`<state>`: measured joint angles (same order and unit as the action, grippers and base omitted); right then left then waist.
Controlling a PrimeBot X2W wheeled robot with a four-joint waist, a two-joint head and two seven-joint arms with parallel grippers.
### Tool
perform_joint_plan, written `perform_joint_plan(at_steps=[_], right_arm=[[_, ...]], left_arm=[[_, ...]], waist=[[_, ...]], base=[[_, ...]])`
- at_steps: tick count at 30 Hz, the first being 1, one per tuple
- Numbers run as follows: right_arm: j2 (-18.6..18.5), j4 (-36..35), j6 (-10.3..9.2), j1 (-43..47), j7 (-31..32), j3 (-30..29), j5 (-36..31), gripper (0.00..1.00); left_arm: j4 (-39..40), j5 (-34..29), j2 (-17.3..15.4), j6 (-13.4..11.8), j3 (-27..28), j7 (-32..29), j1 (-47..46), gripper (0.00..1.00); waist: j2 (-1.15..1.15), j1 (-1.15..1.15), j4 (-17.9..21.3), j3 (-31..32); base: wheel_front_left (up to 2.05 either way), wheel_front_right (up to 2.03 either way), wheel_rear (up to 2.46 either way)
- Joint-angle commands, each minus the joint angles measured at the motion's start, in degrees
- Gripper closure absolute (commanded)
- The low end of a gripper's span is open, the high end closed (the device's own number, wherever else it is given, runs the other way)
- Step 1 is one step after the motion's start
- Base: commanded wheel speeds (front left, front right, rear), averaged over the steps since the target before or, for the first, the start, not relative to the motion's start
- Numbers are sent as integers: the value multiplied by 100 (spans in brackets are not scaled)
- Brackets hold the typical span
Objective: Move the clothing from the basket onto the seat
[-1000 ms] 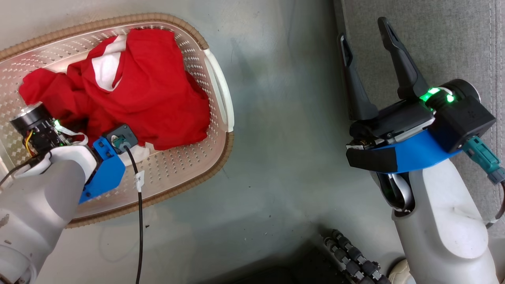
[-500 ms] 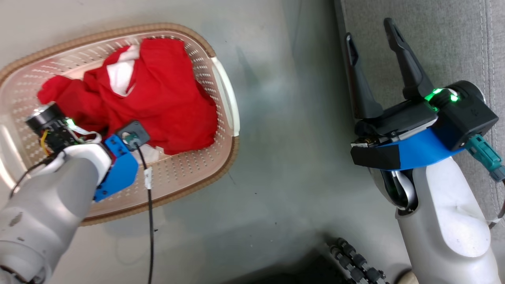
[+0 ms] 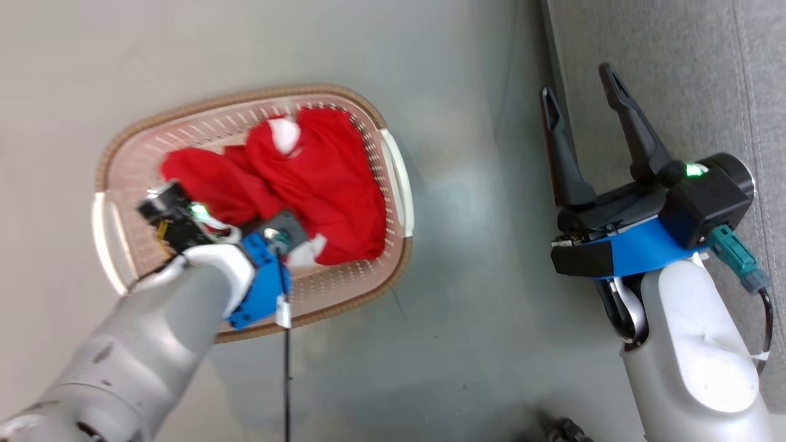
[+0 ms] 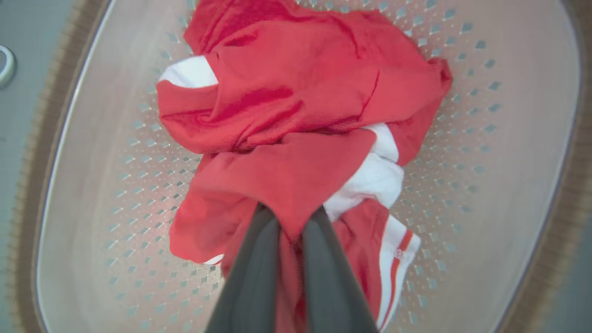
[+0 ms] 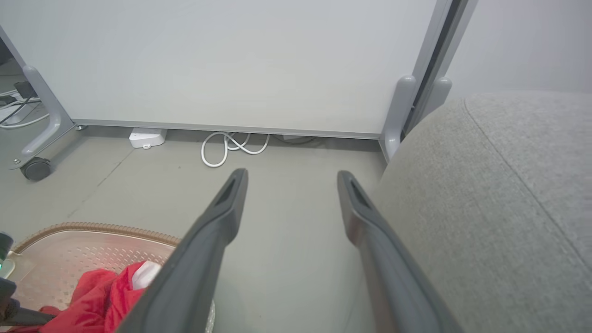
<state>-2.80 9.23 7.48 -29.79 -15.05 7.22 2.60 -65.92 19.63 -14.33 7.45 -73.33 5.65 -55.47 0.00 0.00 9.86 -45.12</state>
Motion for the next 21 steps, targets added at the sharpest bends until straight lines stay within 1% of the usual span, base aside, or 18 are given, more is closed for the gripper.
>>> perform_joint_plan(at_steps=[1, 7, 13, 17, 20, 21], right_arm=[[-35, 28, 3, 109, -20, -38, -41, 0], [-131, 120, 3, 358, -20, -123, -97, 0], [-204, 210, 2, 611, -20, -172, -73, 0], [-204, 262, 2, 793, -20, -171, -62, 0], [-200, 305, 3, 921, -20, -177, -52, 0], [-200, 305, 3, 921, -20, -177, -52, 0]], left_arm=[[58, 4, 94, 2, -20, 126, 55, 100], [108, 348, 363, 2, -20, 560, 201, 100], [132, 838, 553, 2, 70, 848, 355, 100], [263, 1106, 619, 2, 216, 936, 471, 100], [464, 1341, 633, 2, 426, 964, 564, 100], [464, 1341, 633, 2, 426, 964, 564, 100]], waist=[[0, 0, -227, 314], [0, 0, -499, 835], [0, 0, -716, 1357], [0, 0, -817, 1698], [0, 0, -873, 1954], [0, 0, -873, 1954]], base=[[0, 0, 0], [0, 0, 0], [0, 0, 0], [0, 0, 0], [0, 0, 0], [0, 0, 0]])
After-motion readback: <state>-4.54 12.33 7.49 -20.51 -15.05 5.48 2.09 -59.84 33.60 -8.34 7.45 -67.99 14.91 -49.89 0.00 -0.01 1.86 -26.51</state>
